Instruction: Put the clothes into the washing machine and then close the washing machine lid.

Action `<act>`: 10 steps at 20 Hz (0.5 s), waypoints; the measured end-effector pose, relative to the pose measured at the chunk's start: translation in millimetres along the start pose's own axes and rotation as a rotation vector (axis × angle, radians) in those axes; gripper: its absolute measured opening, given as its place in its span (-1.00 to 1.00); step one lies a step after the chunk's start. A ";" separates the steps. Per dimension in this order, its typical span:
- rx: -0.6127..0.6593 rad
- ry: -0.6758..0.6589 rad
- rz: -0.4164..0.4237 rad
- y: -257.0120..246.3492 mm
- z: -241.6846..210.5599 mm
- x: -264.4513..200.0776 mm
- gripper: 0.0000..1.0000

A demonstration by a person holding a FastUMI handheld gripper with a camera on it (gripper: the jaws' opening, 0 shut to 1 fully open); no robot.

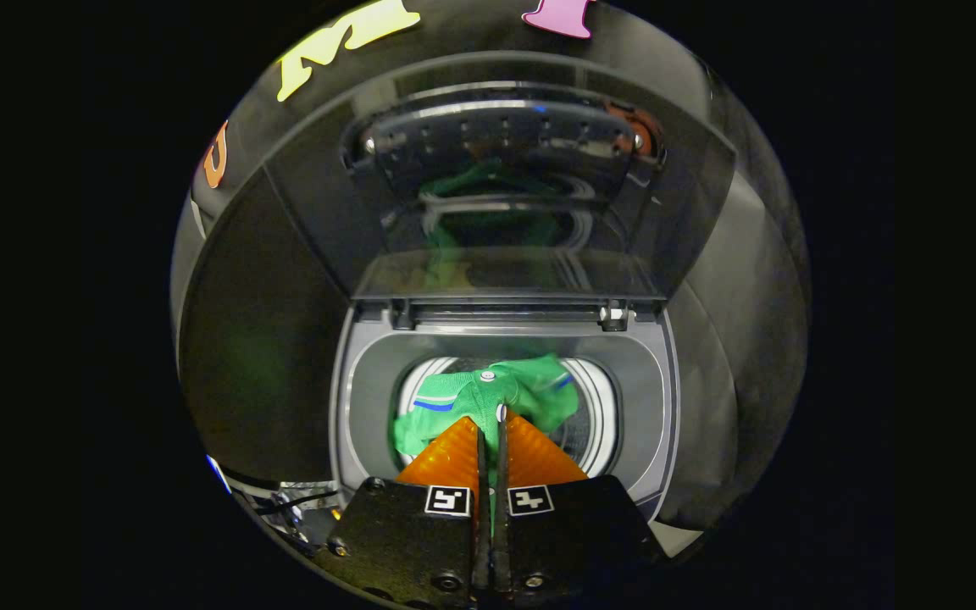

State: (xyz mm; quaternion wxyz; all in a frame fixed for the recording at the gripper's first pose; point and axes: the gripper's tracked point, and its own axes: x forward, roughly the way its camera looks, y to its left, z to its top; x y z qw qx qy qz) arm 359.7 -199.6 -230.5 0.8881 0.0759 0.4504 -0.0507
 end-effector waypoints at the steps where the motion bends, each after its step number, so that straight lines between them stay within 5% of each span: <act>1: 0.009 -0.006 -0.012 -2.4 -2.3 5.4 -0.98; 7: 0.085 -0.017 -0.039 -9.7 -13.5 19.6 -0.87; 10: 0.042 -0.107 -0.062 -13.0 7.9 -9.8 -0.37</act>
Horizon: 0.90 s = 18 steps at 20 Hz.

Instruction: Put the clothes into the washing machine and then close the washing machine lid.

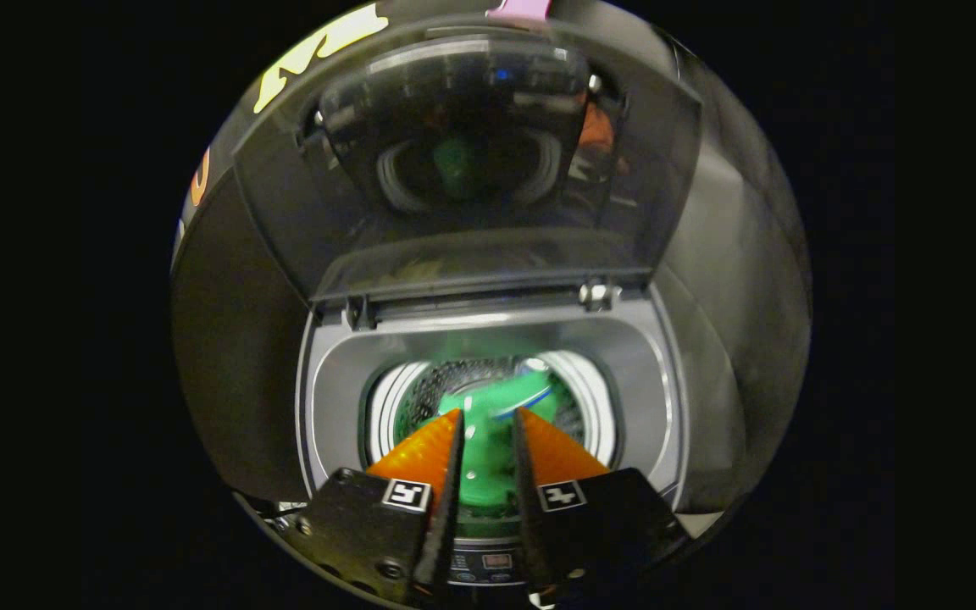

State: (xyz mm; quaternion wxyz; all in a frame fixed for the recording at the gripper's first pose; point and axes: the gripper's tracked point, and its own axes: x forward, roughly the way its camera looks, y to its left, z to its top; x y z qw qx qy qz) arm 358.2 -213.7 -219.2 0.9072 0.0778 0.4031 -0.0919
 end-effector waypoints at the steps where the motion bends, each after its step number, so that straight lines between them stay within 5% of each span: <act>1: -0.023 -0.038 0.004 0.9 10.6 -9.5 -0.24; 4: -0.069 -0.183 -0.012 2.5 60.9 -51.4 0.03; 7: -0.075 -0.320 0.003 8.7 115.2 -91.0 0.04; 10: -0.103 -0.474 0.043 17.5 167.9 -118.0 0.39; 12: -0.137 -0.571 0.051 22.2 200.1 -133.5 0.40; 18: -0.185 -0.648 0.042 33.3 245.5 -138.2 0.62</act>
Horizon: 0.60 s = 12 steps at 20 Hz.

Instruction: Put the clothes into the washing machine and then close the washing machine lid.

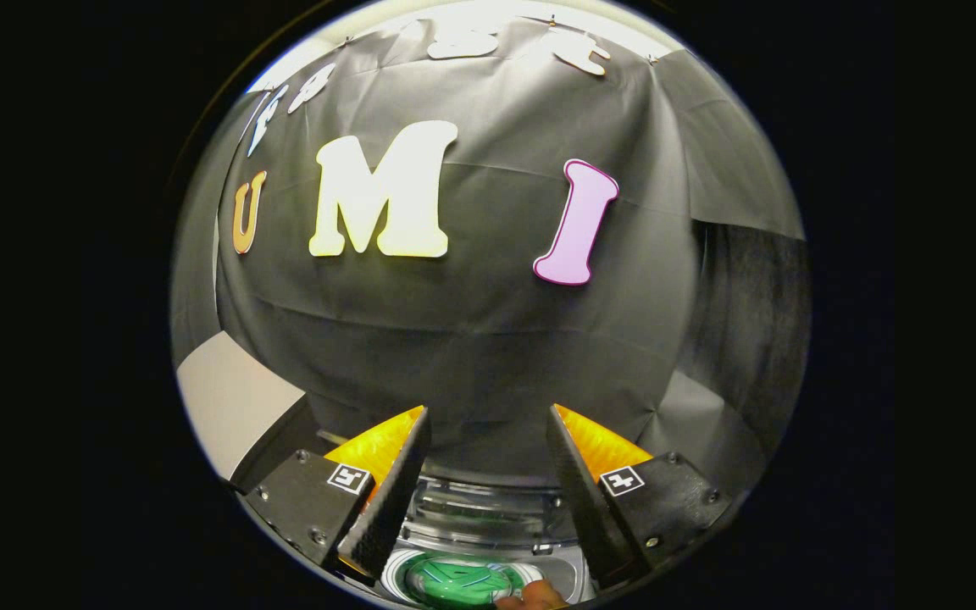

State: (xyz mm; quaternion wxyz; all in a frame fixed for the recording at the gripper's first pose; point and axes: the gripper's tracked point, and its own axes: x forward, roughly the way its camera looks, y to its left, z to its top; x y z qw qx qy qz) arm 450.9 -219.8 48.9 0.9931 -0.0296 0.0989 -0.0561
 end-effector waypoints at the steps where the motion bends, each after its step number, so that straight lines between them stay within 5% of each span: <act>1: 0.005 0.008 0.005 1.1 1.4 10.5 0.63; 12: 0.118 0.141 0.063 10.2 -50.6 54.6 0.63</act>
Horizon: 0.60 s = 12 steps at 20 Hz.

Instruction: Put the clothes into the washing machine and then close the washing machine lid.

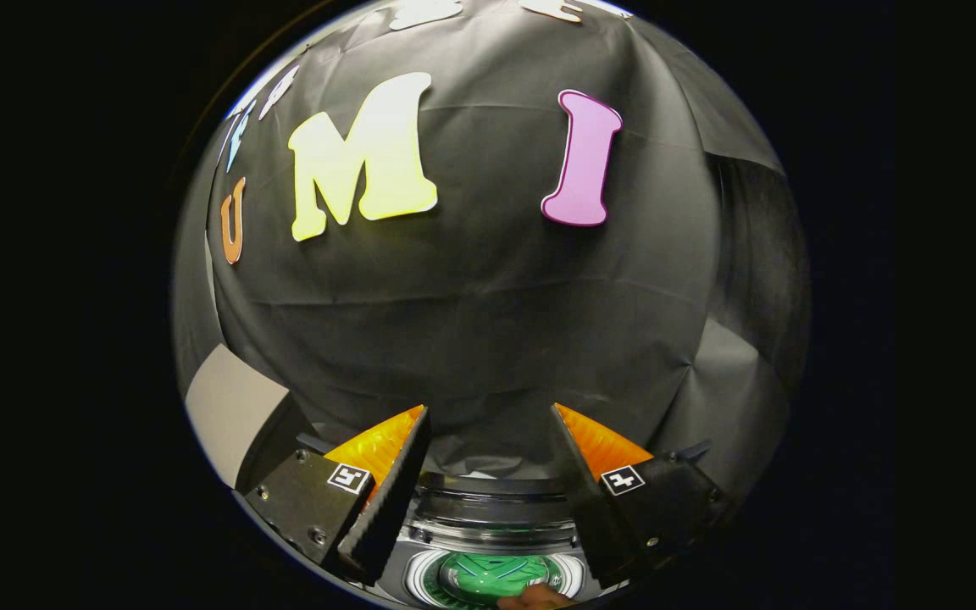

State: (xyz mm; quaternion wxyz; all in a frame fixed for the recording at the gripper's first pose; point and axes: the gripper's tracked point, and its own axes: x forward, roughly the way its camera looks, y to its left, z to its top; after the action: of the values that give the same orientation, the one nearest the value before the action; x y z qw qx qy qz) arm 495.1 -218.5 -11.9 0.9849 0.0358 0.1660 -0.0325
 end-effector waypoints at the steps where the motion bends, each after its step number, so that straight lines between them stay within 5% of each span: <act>1: 0.006 0.005 -0.001 -0.4 -2.8 4.9 0.63; 6: 0.040 -0.004 0.010 -0.9 -10.1 9.5 0.63; 12: 0.031 -0.178 0.028 0.5 -6.5 6.1 0.64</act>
State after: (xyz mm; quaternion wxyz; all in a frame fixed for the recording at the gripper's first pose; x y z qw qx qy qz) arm 498.8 -217.8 -20.1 0.9955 0.0501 0.0768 -0.0245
